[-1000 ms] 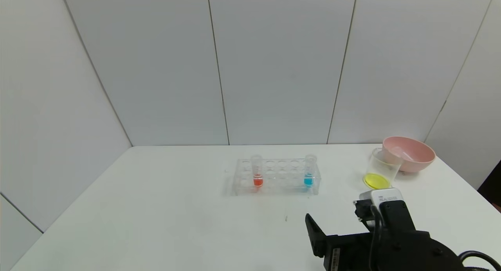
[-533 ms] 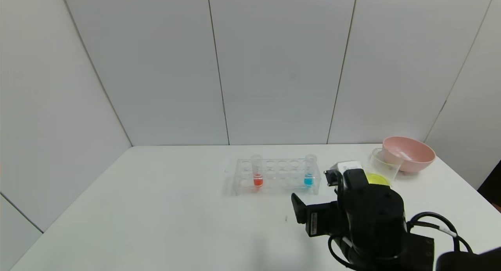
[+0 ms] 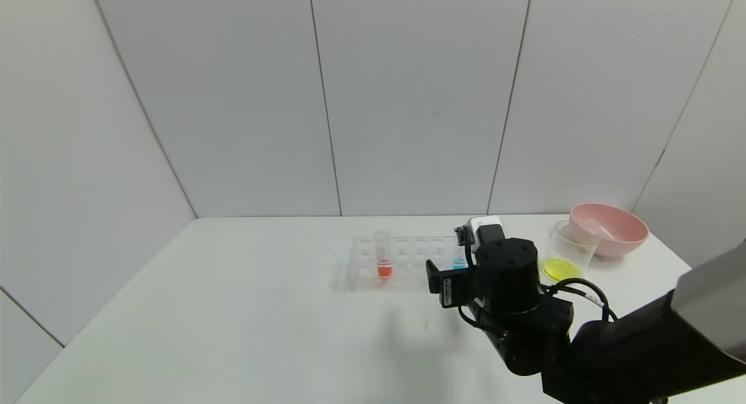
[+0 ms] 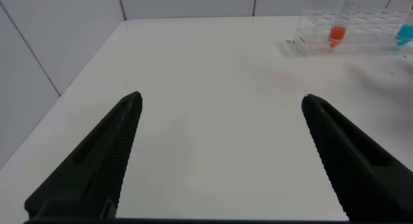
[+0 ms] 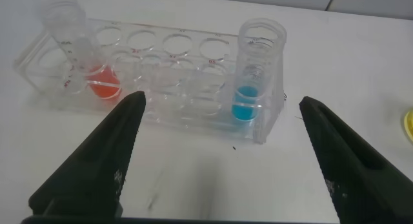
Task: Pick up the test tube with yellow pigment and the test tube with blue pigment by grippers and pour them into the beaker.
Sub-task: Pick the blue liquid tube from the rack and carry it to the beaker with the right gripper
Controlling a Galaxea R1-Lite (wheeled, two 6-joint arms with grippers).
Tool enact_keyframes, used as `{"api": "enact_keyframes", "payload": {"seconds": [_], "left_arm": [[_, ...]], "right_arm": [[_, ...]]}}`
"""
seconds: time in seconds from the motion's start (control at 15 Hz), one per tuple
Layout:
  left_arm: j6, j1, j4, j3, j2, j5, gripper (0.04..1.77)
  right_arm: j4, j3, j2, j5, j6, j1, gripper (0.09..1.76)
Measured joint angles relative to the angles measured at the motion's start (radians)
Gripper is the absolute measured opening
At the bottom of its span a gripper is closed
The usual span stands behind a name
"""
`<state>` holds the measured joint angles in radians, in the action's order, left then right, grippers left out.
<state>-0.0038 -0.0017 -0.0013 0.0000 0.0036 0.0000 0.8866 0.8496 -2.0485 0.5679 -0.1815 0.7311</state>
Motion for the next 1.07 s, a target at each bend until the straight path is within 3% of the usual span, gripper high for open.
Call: {"api": "enact_keyframes", "payload": {"seconds": [1.0, 1.07], "left_arm": [[0.000, 0.000, 0.000, 0.000, 0.000, 0.000, 1.76], [0.000, 0.000, 0.000, 0.000, 0.000, -0.001, 1.76]], "right_arm": [[0.028, 0.127, -0.129, 0.000, 0.014, -0.077, 1.70], [0.031, 0.128, -0.133, 0.000, 0.014, -0.078, 1.50]]}}
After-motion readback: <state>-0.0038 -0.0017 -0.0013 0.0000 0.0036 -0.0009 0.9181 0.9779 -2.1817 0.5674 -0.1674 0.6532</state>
